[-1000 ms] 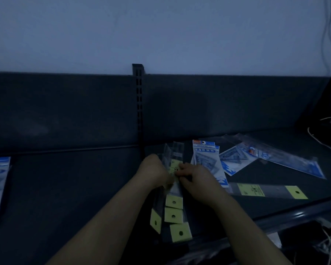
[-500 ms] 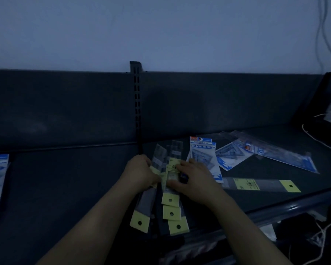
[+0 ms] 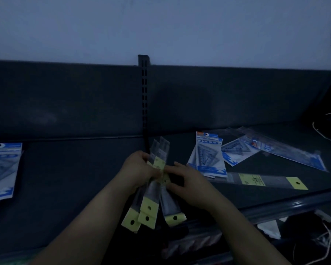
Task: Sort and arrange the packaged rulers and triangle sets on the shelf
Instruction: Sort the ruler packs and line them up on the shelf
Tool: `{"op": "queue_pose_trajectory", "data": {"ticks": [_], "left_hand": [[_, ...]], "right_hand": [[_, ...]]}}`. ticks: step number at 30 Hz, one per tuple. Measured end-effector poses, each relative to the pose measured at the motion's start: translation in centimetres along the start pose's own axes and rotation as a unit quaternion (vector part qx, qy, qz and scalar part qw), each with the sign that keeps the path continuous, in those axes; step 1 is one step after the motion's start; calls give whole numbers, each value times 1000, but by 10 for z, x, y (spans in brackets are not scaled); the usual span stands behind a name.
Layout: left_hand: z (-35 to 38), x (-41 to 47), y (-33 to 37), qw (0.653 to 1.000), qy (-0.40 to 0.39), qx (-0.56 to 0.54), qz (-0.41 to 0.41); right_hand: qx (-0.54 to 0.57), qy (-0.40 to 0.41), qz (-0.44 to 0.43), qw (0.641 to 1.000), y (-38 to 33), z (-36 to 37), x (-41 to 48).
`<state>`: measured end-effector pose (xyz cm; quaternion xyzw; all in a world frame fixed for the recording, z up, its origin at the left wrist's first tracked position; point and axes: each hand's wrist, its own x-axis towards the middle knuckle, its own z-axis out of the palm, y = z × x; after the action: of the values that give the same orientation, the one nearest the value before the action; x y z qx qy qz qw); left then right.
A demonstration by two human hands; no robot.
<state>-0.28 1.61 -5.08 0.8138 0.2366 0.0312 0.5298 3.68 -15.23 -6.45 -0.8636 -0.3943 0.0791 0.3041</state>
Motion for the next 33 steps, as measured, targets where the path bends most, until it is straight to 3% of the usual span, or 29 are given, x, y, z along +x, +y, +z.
{"op": "queue_pose_trajectory", "data": {"ticks": [5,11,15,19,25,29,33], "left_hand": [[-5,-7,-1,997,16,76,28],[-5,-11,-3,991,1,120,57],[-14,-7,-8,996,11,84,38],[-25,-5,-13,997,13,59,49],[-44,-11,-20,996,-72,-41,-12],[-53,-12,-28,992,-93,-80,-15],[-58,-13,-35,986,-97,-132,-22]], "right_hand": [[-84,10,27,996,-7,-4,-1],[-68,-6,41,997,-20,0,-1],[-74,-13,80,994,-16,-2,-1],[-105,48,117,986,-19,2,4],[-145,59,228,961,-38,6,17],[-118,25,324,938,-49,3,26],[-88,11,364,927,-56,8,31]]}}
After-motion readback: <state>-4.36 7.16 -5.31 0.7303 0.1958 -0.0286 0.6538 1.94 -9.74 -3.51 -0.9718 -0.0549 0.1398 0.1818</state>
